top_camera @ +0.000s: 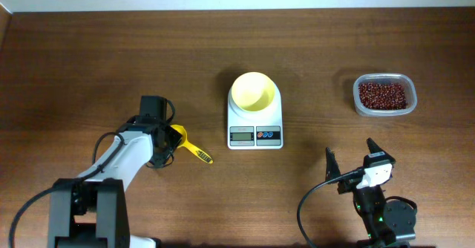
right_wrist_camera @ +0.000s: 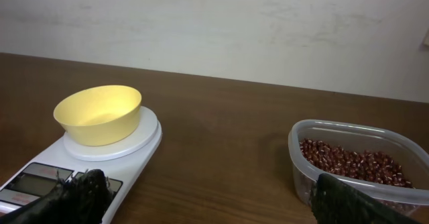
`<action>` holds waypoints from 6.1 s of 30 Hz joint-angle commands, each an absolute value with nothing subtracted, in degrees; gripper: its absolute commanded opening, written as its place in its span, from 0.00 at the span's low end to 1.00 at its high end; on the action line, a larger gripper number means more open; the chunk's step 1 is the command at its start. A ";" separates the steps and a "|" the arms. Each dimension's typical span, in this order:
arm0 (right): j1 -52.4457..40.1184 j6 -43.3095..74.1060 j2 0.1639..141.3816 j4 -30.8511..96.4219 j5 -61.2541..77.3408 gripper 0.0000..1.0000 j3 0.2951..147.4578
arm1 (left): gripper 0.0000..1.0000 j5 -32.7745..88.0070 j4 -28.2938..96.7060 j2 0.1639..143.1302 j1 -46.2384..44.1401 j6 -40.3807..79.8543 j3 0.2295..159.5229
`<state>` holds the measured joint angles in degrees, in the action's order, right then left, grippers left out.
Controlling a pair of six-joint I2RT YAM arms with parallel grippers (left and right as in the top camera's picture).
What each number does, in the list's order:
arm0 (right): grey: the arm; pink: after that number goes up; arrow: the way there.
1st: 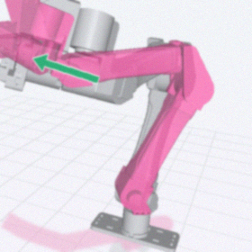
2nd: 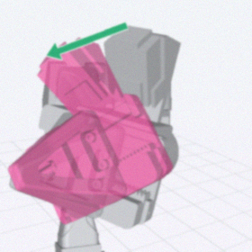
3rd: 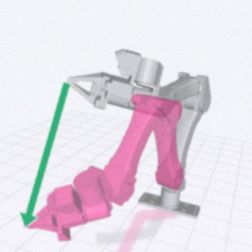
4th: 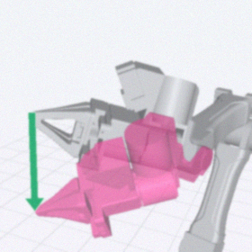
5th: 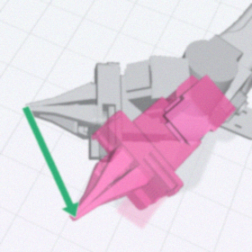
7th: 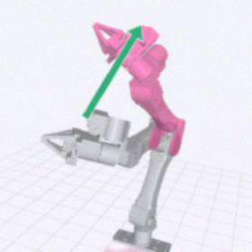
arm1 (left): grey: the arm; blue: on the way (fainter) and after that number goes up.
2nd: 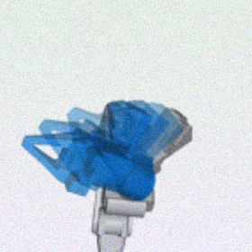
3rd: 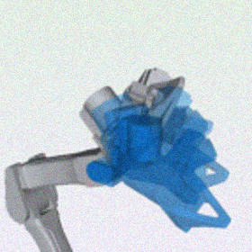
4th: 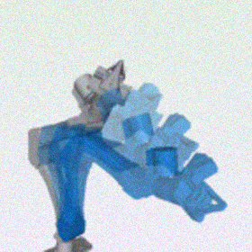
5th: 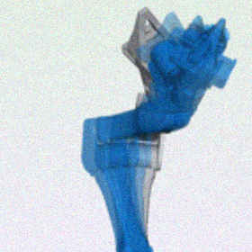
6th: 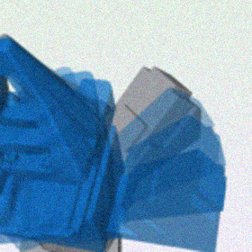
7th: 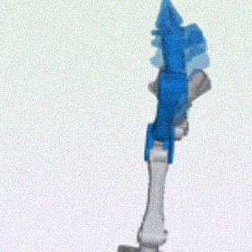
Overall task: Scoop item into bowl and weigh 50g on scale
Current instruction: 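Close the left gripper on the scoop and lift it, then move the scoop toward the scale and bring the right gripper to it, then grasp the scoop handle with the right gripper from the left gripper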
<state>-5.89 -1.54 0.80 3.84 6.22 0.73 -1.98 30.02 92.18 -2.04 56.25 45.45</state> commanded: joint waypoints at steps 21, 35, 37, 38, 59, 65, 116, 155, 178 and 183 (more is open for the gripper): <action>-5.98 -1.52 0.43 4.03 5.72 0.99 0.32 | 0.00 7.53 9.93 87.18 -1.72 56.18 47.42; -5.98 -1.52 0.43 4.03 5.72 0.99 0.32 | 0.00 7.27 12.36 79.90 -1.69 56.16 47.44; -5.98 -1.52 0.43 4.03 5.72 0.99 0.32 | 0.00 6.31 12.99 77.67 -1.69 56.16 47.44; -5.98 -1.52 0.43 4.03 5.74 0.99 0.32 | 0.00 6.04 13.15 76.47 -1.69 56.16 47.44; -5.98 -4.51 0.43 4.34 1.04 0.99 0.32 | 0.00 4.67 21.80 71.96 -1.72 72.93 49.04; -5.98 -4.49 0.43 4.34 0.80 0.99 0.32 | 0.00 4.69 22.09 71.96 -1.69 73.97 49.04; -9.98 40.45 51.53 -47.13 41.12 0.91 11.66 | 0.00 6.00 14.94 68.82 -23.66 80.34 50.33; -27.00 37.93 72.75 -52.10 35.57 0.23 23.59 | 0.00 11.18 14.20 69.52 -26.26 76.34 50.33; -27.00 39.88 72.75 -52.31 35.97 0.14 23.59 | 0.00 11.18 16.14 69.52 -26.26 76.23 50.30; -27.00 39.88 72.75 -52.29 35.99 0.13 23.59 | 0.00 11.18 16.19 69.52 -26.26 76.23 50.30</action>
<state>-26.37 39.92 72.93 -51.64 34.98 22.50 11.60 16.05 69.54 -26.09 77.38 49.41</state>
